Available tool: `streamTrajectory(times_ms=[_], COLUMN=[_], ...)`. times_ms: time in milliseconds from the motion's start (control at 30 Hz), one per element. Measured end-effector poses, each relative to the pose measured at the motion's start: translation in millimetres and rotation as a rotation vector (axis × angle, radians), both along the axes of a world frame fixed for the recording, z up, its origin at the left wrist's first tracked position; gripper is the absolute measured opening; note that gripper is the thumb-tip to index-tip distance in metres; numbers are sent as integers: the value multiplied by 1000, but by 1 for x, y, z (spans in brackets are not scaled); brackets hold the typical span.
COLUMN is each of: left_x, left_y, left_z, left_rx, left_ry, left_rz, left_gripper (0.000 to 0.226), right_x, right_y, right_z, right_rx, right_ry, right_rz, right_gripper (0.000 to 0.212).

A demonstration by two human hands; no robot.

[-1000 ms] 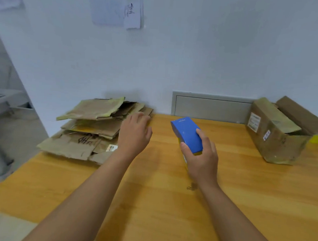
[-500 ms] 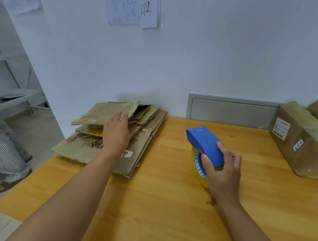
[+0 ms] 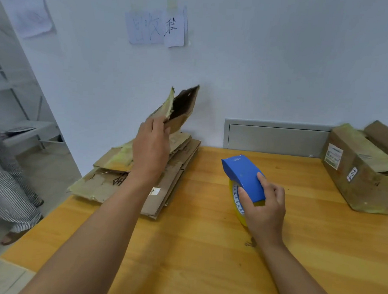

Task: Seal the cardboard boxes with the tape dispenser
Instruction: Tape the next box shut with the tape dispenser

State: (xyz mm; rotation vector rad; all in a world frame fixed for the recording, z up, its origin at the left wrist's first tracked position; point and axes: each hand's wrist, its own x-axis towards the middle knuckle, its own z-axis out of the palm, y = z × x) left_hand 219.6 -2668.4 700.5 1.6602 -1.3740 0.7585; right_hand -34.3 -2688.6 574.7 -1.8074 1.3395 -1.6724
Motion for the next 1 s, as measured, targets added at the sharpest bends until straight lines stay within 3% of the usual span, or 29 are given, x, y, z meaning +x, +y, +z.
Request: streamTrajectory(times_ms=[200, 533, 767, 1000], left_x=[-59, -148, -164, -158], left_y=[17, 23, 19, 15], left_z=[26, 9, -4, -24], left_rx=[-77, -67, -14, 69], left_ry=[192, 377, 409, 427], left_rz=[-168, -341, -348, -309], left_gripper=[28, 28, 28, 28], right_x=[-34, -115, -132, -125], right_y=[6, 23, 24, 36], right_z=[22, 16, 22, 18], right_rx=[-36, -25, -17, -157], right_ry=[1, 287, 258, 593], right_rz=[-64, -265, -309, -309], right_gripper=[60, 64, 61, 44])
